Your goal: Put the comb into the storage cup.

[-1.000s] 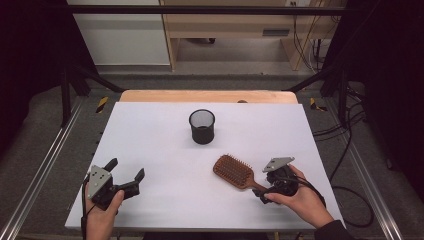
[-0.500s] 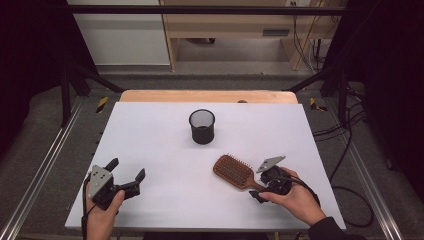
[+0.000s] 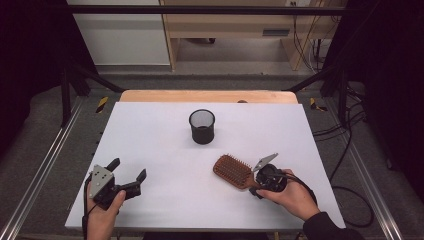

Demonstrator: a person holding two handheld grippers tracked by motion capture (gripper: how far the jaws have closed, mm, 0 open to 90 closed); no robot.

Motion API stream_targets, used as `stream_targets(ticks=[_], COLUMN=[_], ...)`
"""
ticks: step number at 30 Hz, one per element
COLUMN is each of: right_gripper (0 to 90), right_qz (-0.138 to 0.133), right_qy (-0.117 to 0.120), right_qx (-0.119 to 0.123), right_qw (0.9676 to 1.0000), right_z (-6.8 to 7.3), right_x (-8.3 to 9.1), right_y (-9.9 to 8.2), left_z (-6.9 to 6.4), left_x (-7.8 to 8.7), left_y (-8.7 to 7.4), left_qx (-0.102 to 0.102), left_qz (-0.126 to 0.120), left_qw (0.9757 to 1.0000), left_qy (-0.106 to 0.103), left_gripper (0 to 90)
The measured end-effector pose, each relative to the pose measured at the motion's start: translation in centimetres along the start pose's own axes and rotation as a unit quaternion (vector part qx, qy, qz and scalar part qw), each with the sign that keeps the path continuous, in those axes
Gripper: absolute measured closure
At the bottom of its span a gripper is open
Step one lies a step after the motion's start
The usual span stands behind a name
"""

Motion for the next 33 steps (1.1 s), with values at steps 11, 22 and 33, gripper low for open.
stream_targets(ticks=[11, 22, 33], right_gripper=[65.7, 72.9, 73.0], right_qz=[0.02, 0.038, 0.028], right_qy=[-0.013, -0.015, -0.012], right_qx=[0.009, 0.009, 0.011], right_qw=[0.9997, 0.9991, 0.9995], right_z=[-0.12, 0.2, 0.17], right_x=[-0.09, -0.17, -0.09], right_y=[0.22, 0.45, 0.39], left_z=[-0.13, -0.44, -0.38], left_x=[-0.1, -0.24, 0.0], left_y=[-0.01, -0.08, 0.0], left_qx=[-0.003, -0.01, -0.005], left_qz=[0.001, 0.005, 0.001], left_qw=[1.0, 0.9999, 1.0], left_qy=[-0.002, -0.006, -0.001], left_gripper=[3.5, 3.8, 4.1])
Point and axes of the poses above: each handheld gripper's, and its own axes: x roughly backward along the jaws, y roughly out of its top, z roughly to its left, the point moved 7 cm from there along -x, roughly forward along the jaws, and after that the axes turned 6 degrees about x, right-handed, at the moved point
